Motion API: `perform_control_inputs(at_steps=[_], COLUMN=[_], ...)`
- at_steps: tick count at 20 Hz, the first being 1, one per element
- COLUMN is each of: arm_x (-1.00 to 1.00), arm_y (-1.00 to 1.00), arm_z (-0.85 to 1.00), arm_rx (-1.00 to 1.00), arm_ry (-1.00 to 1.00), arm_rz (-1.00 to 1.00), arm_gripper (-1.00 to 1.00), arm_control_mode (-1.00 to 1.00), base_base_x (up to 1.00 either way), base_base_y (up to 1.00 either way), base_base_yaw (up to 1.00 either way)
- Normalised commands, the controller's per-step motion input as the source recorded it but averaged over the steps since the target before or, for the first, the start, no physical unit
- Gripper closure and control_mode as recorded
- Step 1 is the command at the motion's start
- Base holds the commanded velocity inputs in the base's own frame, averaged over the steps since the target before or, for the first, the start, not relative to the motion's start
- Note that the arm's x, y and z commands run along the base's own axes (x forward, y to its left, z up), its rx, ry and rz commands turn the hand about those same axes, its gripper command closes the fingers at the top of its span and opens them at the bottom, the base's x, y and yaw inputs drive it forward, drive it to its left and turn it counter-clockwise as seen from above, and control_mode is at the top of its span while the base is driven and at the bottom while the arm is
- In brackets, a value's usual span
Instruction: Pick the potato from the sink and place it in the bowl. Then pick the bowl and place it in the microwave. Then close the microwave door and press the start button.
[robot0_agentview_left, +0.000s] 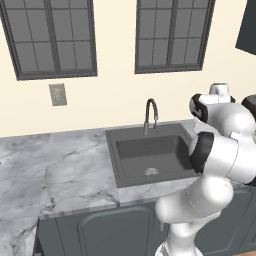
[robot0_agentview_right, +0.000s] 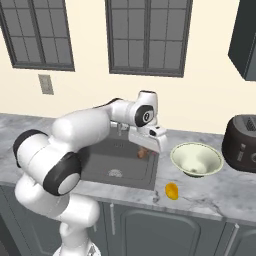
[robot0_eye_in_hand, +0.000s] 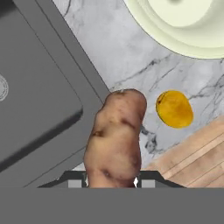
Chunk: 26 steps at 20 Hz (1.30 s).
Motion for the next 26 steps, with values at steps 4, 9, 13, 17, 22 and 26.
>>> perform_control_inputs(at_steps=[4, 9, 13, 17, 22, 26], arm_x=[0.02, 0.12, 0.19, 0.06, 0.12, 0.21], arm_y=[-0.76, -0.76, -0.63, -0.43, -0.10, -0.15], arm_z=[0.00, 0.00, 0.00, -0.09, -0.36, -0.33], arm_rx=[-0.01, -0.10, -0.20, -0.14, 0.00, 0.00], arm_ry=[0.01, 0.00, 0.00, 0.00, 0.07, 0.10], arm_rz=[-0.03, 0.03, 0.19, 0.24, 0.13, 0.16], arm_gripper=[1.00, 1.00, 1.00, 1.00, 1.00, 1.00], arm_control_mode=[-1.00, -1.00, -1.00, -1.00, -1.00, -1.00], base_base_x=[0.00, 0.00, 0.00, 0.00, 0.00, 0.00], base_base_y=[0.00, 0.00, 0.00, 0.00, 0.00, 0.00], base_base_yaw=[0.00, 0.00, 0.00, 0.00, 0.00, 0.00])
